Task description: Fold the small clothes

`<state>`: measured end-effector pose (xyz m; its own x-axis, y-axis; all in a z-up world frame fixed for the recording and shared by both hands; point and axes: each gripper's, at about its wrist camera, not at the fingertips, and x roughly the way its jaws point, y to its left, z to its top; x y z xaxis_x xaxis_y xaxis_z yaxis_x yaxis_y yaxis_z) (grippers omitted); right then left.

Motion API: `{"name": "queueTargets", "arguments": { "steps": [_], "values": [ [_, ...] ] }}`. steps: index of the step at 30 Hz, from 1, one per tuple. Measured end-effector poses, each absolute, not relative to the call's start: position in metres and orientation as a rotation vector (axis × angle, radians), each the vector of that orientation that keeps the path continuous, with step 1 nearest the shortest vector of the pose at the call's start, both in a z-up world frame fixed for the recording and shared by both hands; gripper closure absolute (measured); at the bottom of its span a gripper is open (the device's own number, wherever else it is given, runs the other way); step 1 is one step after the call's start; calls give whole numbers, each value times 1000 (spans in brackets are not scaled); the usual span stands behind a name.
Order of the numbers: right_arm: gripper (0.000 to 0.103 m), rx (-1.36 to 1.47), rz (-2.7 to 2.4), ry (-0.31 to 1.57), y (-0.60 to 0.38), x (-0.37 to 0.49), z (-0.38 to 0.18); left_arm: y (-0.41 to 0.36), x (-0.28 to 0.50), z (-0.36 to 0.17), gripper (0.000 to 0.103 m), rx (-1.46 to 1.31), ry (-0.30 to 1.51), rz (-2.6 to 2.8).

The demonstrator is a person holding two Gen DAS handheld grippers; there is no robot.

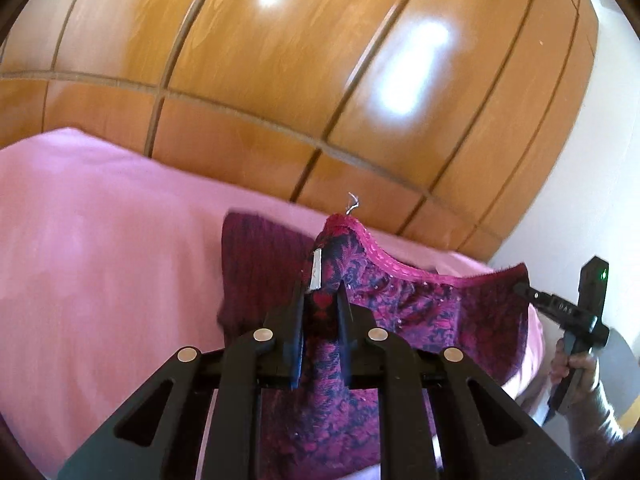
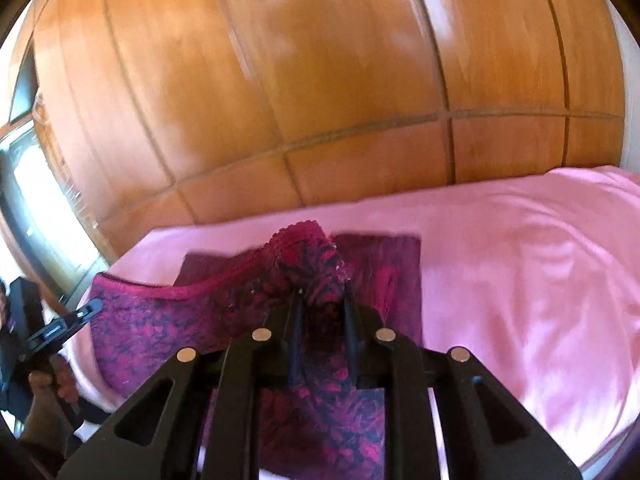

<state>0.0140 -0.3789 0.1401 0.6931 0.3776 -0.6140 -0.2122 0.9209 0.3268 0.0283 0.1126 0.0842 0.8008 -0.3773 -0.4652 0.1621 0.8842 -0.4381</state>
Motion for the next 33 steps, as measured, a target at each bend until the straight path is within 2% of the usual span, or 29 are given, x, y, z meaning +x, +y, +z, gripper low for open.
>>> {"name": "queueTargets", "arguments": {
  "steps": [12, 16, 21, 26, 27, 29, 30, 31, 32, 33],
  "values": [
    [87, 242, 147, 783, -362, 159, 103, 92, 186, 84, 90, -319, 613, -169],
    [87, 235, 71, 897, -362, 200, 59, 87, 229, 51, 90, -294, 723, -104],
    [87, 241, 28, 1030, -367, 226, 3, 105, 272, -22, 90, -380, 969, -42],
    [82, 273, 41, 1066, -371, 236, -10, 104, 272, -16, 87, -338, 972, -64],
    [79, 281, 53, 1064, -372, 235, -7, 104, 268, -11, 85, -342, 962, -72],
    [62, 306, 94, 1043, -380, 236, -2, 112, 253, 0, 74, -372, 936, -99],
    [61, 320, 113, 1028, -385, 228, 6, 116, 242, 4, 70, -390, 926, -107],
    [58, 330, 124, 1017, -387, 216, 10, 120, 228, 9, 61, -406, 906, -108],
    [52, 346, 134, 1004, -392, 207, 15, 122, 214, 11, 54, -405, 888, -107],
    [48, 373, 150, 993, -399, 191, 19, 125, 194, 13, 52, -399, 874, -110]
  ]
}}
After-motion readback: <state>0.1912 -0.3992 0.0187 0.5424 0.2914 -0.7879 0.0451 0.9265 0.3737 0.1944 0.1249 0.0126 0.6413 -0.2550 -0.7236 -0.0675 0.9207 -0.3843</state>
